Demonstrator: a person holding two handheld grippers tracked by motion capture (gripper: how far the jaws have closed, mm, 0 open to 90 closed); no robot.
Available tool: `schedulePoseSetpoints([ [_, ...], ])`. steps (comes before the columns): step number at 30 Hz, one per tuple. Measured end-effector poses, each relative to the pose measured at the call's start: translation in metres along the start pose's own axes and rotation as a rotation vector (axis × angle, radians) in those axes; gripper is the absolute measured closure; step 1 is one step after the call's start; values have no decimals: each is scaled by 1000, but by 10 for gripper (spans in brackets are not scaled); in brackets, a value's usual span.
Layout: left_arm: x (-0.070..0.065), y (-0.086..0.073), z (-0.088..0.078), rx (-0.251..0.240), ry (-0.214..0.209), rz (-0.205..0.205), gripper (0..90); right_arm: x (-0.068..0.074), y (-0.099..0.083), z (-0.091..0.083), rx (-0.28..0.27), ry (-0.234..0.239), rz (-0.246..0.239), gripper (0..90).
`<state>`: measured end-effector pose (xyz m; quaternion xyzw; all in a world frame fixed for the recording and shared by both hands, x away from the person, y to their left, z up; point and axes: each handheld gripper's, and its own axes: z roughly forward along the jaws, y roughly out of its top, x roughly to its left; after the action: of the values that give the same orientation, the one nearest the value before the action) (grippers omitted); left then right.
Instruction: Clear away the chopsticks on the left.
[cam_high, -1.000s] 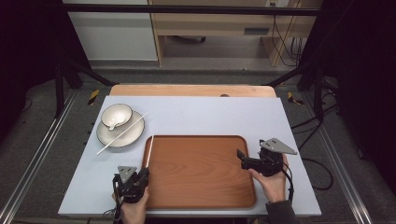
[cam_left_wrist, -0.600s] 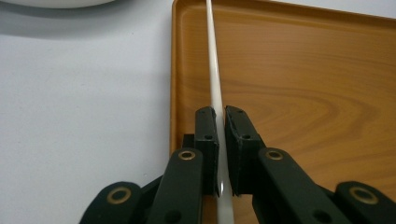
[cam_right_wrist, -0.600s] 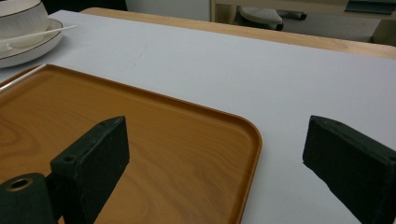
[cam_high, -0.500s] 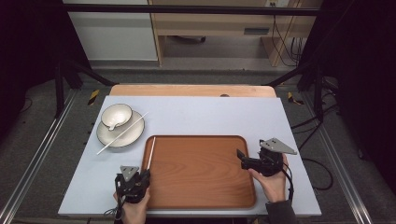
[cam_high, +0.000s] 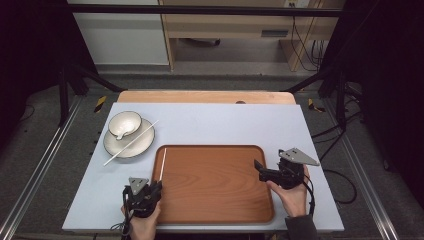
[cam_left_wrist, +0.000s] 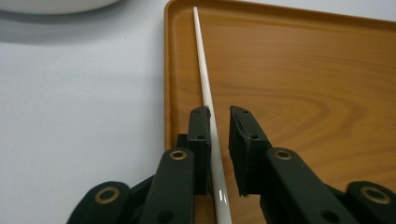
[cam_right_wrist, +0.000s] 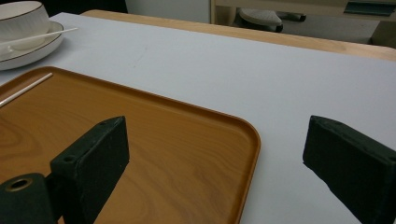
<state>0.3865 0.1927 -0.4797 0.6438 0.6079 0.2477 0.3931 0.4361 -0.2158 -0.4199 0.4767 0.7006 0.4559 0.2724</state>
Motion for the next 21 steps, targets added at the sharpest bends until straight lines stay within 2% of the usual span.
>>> schedulePoseSetpoints([
  [2,2,3,-3,-13,-4,8,750,0,0,0,-2,-3,-5,72],
  [5,6,9,-7,-31,-42,12,704,0,0,-1,-3,0,2,72],
  [8,9,18,-11,-60,-71,48,679,-1,0,-1,-4,-3,6,71],
  [12,12,31,-15,-89,-123,75,628,-1,0,-2,-5,-4,5,71],
  [17,17,49,-19,-103,-170,125,549,-1,1,-3,-8,-2,9,70],
  [21,22,64,-21,-115,-206,132,496,-2,1,-4,-10,-3,9,70],
])
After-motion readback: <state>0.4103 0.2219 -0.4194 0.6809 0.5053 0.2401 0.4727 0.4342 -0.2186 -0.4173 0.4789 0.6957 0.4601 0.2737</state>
